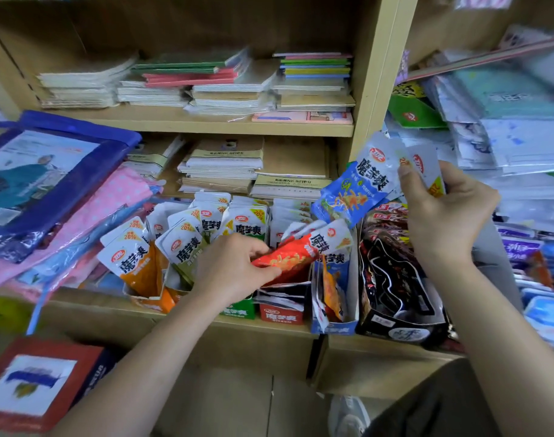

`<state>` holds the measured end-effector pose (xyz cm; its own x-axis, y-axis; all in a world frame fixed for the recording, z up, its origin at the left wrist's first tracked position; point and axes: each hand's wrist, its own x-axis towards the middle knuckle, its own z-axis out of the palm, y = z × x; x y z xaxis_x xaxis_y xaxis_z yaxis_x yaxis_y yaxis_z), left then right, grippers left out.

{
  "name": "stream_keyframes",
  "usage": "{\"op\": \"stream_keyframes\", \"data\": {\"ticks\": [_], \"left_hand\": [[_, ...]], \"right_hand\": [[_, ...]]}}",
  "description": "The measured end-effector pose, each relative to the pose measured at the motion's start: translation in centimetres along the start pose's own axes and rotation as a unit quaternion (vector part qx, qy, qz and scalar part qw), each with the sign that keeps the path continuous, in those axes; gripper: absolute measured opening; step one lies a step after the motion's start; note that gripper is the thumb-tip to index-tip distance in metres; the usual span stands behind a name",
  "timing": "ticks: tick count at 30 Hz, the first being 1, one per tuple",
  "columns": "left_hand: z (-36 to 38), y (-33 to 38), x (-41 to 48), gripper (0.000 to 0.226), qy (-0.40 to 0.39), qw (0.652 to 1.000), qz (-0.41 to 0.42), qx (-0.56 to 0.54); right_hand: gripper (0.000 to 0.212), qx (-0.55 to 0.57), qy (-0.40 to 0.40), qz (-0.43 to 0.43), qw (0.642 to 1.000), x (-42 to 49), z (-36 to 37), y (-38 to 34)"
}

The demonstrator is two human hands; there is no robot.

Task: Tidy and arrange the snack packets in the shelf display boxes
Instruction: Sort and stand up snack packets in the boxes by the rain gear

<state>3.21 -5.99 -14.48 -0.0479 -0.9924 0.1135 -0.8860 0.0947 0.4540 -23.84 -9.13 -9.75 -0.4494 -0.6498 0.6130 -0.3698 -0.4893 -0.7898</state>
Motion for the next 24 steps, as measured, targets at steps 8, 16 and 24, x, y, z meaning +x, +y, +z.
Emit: {"op": "stream_keyframes", "data": {"ticks": [8, 16, 24], "left_hand": [[-0.7, -0.2, -0.7, 0.064, -0.013, 0.983, 0.040, -0.180], [1.0, 2.8, -0.7, 0.047, 0.055, 0.980, 0.115, -0.154], [1.1, 3.2, -0.3, 0.031, 0.188, 0.975, 0.117, 0.006]], "right_hand": [[0.004, 0.000, -0.013, 0.005, 1.000, 0.1, -0.7, 0.5], [0.004, -0.004, -0.017, 0.003, 1.000, -0.1, -1.3, 0.4], [0.003, 0.010, 0.012, 0.007, 1.000, 0.4, -2.5, 0.7]]}}
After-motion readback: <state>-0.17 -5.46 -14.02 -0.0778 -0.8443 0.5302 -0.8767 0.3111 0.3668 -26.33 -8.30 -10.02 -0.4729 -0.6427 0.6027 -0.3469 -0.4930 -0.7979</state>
